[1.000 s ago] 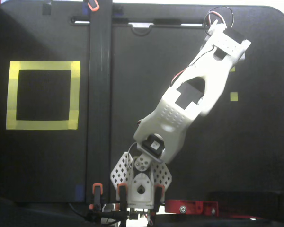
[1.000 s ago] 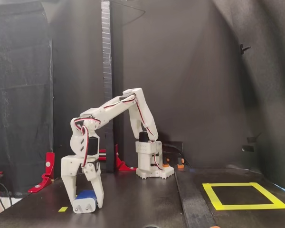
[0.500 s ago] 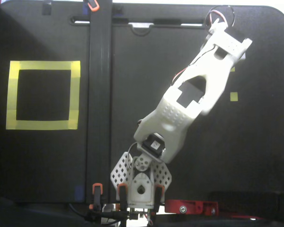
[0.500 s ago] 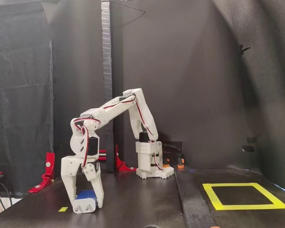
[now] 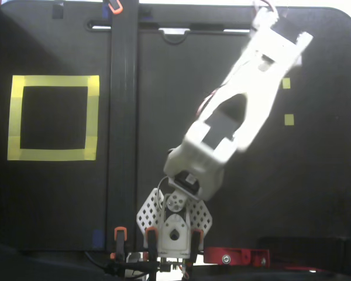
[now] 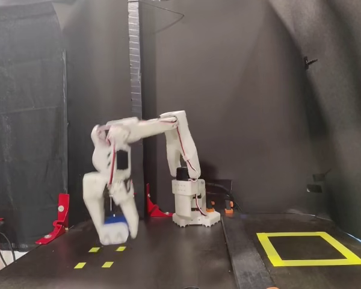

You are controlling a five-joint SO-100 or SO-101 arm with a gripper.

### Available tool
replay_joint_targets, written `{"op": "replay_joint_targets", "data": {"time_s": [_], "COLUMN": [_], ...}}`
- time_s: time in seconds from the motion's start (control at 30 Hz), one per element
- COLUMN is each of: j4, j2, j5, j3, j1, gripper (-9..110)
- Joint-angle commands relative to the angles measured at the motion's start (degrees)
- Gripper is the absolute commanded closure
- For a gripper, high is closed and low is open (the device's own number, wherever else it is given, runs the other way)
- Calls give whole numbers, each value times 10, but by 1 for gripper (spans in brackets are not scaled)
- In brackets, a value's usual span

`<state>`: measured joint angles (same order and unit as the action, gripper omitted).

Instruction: Grasp the block and place it in the designated area.

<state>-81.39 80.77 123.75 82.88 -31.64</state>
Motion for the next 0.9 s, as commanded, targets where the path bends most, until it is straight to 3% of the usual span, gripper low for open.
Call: {"op": "replay_joint_targets", "data": {"time_s": [0.0, 0.53, 0.87], "j4": [-30, -91, -104], "j2": [67, 133, 126], "j5": [-9, -28, -166], "j3": [-26, -26, -24], "j1": [6, 22, 134], "gripper": [87, 87, 87]}}
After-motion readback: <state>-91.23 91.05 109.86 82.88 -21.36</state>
